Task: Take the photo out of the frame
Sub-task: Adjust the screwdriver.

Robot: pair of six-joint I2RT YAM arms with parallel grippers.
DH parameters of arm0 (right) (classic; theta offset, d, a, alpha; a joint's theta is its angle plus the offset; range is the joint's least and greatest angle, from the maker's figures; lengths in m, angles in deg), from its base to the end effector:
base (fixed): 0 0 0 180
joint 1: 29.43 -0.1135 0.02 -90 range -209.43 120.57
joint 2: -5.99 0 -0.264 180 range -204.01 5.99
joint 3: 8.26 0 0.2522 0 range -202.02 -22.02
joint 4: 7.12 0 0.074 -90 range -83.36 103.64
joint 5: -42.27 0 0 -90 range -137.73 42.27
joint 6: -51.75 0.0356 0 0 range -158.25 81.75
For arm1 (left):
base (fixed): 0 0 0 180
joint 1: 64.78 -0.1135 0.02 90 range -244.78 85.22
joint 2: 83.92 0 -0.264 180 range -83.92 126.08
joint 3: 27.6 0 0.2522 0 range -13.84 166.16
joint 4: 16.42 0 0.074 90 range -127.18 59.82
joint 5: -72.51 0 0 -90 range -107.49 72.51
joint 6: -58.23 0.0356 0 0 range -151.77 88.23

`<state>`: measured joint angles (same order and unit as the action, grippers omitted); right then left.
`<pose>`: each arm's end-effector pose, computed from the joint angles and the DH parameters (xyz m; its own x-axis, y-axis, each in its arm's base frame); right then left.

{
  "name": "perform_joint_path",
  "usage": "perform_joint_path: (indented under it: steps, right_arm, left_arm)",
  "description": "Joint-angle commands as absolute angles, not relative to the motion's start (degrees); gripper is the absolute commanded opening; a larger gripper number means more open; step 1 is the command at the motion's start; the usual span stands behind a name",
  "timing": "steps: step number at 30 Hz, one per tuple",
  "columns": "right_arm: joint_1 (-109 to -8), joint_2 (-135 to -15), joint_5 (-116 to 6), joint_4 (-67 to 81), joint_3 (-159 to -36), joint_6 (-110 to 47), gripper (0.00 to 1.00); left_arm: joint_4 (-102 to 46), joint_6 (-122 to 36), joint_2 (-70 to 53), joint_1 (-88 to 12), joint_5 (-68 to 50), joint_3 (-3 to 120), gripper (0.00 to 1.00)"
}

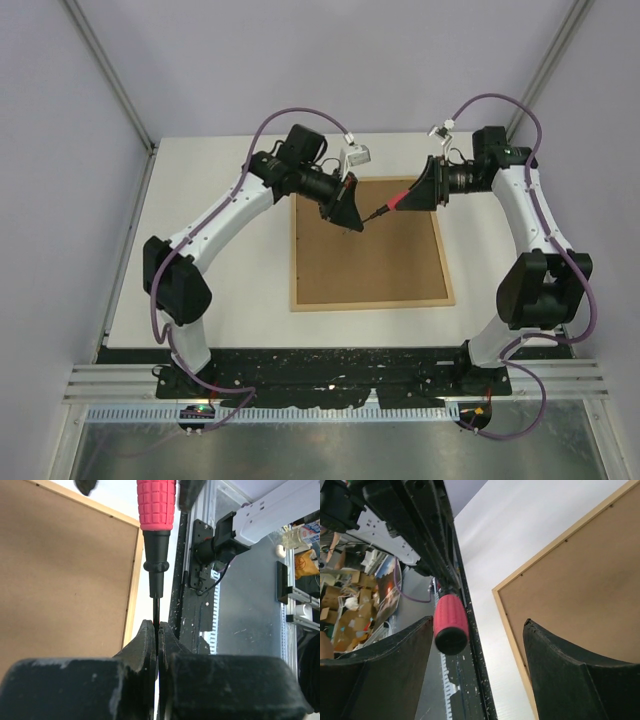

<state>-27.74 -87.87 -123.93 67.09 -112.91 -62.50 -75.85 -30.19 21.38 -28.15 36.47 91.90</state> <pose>0.3233 0.0250 0.3503 -0.6395 -0.0791 -0.7647 -0.7568 0.2399 0.6081 0.3046 -0.2624 0.3626 -0.5472 0.4271 -0.7198 0.8234 0.1207 -0.5544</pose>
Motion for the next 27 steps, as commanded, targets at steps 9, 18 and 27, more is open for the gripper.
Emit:
perform_joint_path:
  steps: [9,18,27]
  right_arm:
    - [-33.30,-85.67,-137.99,75.64,-106.05,-77.80,0.72]
    - [-33.92,-90.33,-141.33,76.86,-107.45,-79.99,0.62]
    - [-34.09,-88.23,-135.28,62.71,-107.29,-68.71,0.60]
  left_arm:
    - [-69.12,-34.14,20.93,-28.48,33.84,89.17,0.00]
    - [-67.80,-37.22,20.93,-28.48,35.95,88.73,0.00]
    - [-66.39,-39.68,20.93,-28.48,37.10,86.62,0.00]
